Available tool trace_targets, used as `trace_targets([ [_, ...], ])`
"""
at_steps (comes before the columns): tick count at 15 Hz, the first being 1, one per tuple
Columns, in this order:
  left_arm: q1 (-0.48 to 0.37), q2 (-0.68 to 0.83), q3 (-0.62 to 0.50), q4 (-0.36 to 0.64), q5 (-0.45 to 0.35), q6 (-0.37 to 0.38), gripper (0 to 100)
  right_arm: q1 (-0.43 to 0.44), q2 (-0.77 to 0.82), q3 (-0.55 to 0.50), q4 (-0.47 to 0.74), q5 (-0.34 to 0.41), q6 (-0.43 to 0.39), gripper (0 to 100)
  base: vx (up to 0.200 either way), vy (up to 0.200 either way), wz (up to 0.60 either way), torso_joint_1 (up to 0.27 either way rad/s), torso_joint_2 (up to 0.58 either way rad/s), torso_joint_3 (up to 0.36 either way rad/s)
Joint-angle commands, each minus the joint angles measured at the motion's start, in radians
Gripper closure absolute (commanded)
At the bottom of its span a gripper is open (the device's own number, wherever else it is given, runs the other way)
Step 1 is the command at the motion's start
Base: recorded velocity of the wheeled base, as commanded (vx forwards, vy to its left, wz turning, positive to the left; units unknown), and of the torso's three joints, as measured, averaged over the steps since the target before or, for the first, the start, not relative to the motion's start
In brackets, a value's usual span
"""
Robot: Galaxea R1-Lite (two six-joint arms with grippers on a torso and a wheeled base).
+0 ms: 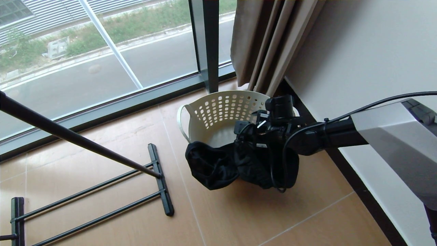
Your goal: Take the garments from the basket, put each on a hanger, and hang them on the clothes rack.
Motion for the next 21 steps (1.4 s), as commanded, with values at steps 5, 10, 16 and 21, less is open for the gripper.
trace_targets([
  [5,0.000,0.000,0.000,0.000,0.000,0.000,0,0.013,0.066,-0.063,-0.035,-0.003,-0.004,0,0.000,0.000,0.00,0.000,0.00,0.000],
  [10,0.000,0.000,0.000,0.000,0.000,0.000,0,0.021,-0.166,0.138,-0.029,-0.017,0.030,100,0.000,0.000,0.00,0.000,0.00,0.000],
  [16,0.000,0.000,0.000,0.000,0.000,0.000,0,0.065,-0.546,0.471,-0.020,-0.083,0.192,100,0.000,0.000,0.00,0.000,0.00,0.000],
  [21,0.000,0.000,0.001,-0.002,-0.002,0.011,0,0.226,-0.784,0.523,0.210,-0.084,0.570,100,0.000,0.000,0.00,0.000,0.00,0.000],
])
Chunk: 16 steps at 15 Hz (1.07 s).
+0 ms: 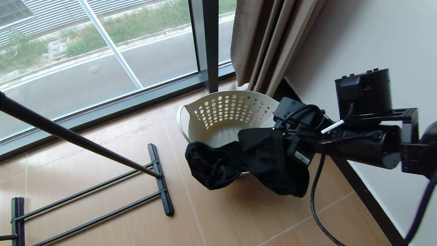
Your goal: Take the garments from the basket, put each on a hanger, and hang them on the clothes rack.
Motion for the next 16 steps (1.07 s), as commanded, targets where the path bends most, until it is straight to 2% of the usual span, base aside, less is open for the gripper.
trace_targets([
  [1,0.001,0.000,0.001,-0.001,0.003,0.000,0,0.097,-0.155,0.021,0.052,-0.003,0.108,100,0.000,0.000,0.00,0.000,0.00,0.000],
  [2,0.001,0.000,0.001,-0.001,0.003,0.000,0,0.107,-0.171,0.028,0.050,-0.011,0.136,100,0.000,0.000,0.00,0.000,0.00,0.000],
  [3,0.001,0.000,0.001,-0.001,0.001,0.000,0,0.133,-0.203,0.050,0.038,-0.040,0.219,100,0.000,0.000,0.00,0.000,0.00,0.000],
  [5,0.001,0.000,0.000,0.001,-0.003,0.002,0,0.139,-0.253,0.090,0.036,-0.044,0.317,100,0.000,0.000,0.00,0.000,0.00,0.000],
  [8,0.001,0.000,-0.002,0.002,-0.003,0.002,0,0.139,-0.304,0.162,0.009,-0.038,0.368,100,0.000,0.000,0.00,0.000,0.00,0.000],
  [10,0.001,0.000,-0.002,0.002,-0.005,0.002,0,0.139,-0.313,0.241,-0.092,-0.037,0.400,100,0.000,0.000,0.00,0.002,0.00,0.124],
  [12,-0.001,0.000,-0.002,0.002,-0.006,0.002,0,0.139,-0.307,0.295,-0.186,-0.047,0.398,100,0.000,0.000,0.00,0.002,0.00,0.171],
  [16,-0.001,0.000,-0.002,0.004,-0.008,0.002,0,0.124,-0.287,0.297,-0.195,-0.047,0.400,100,0.000,0.000,0.00,0.000,0.00,0.195],
])
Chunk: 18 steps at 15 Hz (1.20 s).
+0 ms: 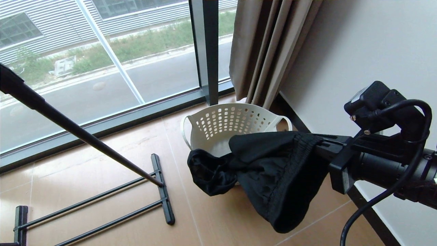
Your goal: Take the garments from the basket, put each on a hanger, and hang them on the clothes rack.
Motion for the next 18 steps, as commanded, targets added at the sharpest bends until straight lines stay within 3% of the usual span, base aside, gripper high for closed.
trace_targets([
  [1,0.001,0.000,0.000,0.000,0.000,0.000,0,-0.028,0.010,0.003,-0.005,0.006,0.000,100,0.000,0.000,0.00,0.007,0.00,0.193],
  [6,0.001,0.000,0.000,-0.001,0.002,0.000,0,-0.035,0.028,0.005,-0.005,0.003,-0.001,100,0.000,0.000,0.00,0.054,-0.23,0.020],
  [18,0.001,0.000,0.000,-0.001,0.002,0.000,0,-0.034,0.010,0.031,-0.006,0.003,-0.013,100,0.000,0.000,0.00,0.161,-0.48,-0.119],
])
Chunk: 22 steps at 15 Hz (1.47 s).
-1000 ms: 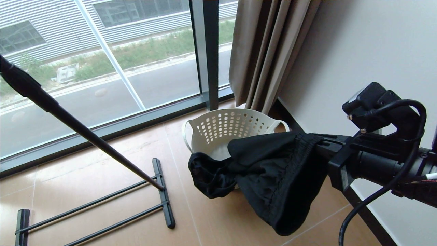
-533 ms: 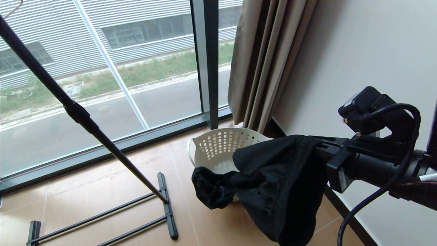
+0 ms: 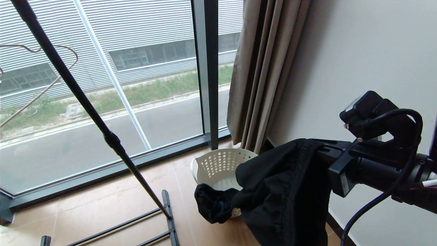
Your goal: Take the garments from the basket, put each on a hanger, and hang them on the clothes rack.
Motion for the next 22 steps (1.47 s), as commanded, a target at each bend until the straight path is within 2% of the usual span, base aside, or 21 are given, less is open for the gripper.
trace_targets([
  [1,0.000,0.000,0.000,0.000,0.000,0.000,0,0.000,0.001,0.000,-0.001,0.000,0.000,100,0.000,0.000,0.00,0.203,-0.51,-0.139],
  [14,0.000,0.000,0.001,-0.001,0.001,0.001,0,0.000,0.000,0.021,-0.004,0.001,-0.015,100,0.000,0.000,0.00,0.232,-0.54,-0.107],
  [16,0.000,0.000,0.003,-0.001,0.001,0.015,0,0.000,-0.002,0.024,-0.007,0.000,-0.023,100,0.000,0.000,0.00,0.061,-0.15,0.024],
  [20,0.002,0.000,0.003,-0.004,0.004,-0.003,0,-0.001,-0.003,0.028,-0.007,0.000,-0.023,100,0.000,0.000,0.00,0.000,0.00,0.000],
  [22,0.002,0.000,0.003,-0.004,0.004,-0.005,0,-0.001,0.001,0.028,-0.007,0.000,-0.023,100,0.000,0.000,0.60,0.005,0.00,0.000],
])
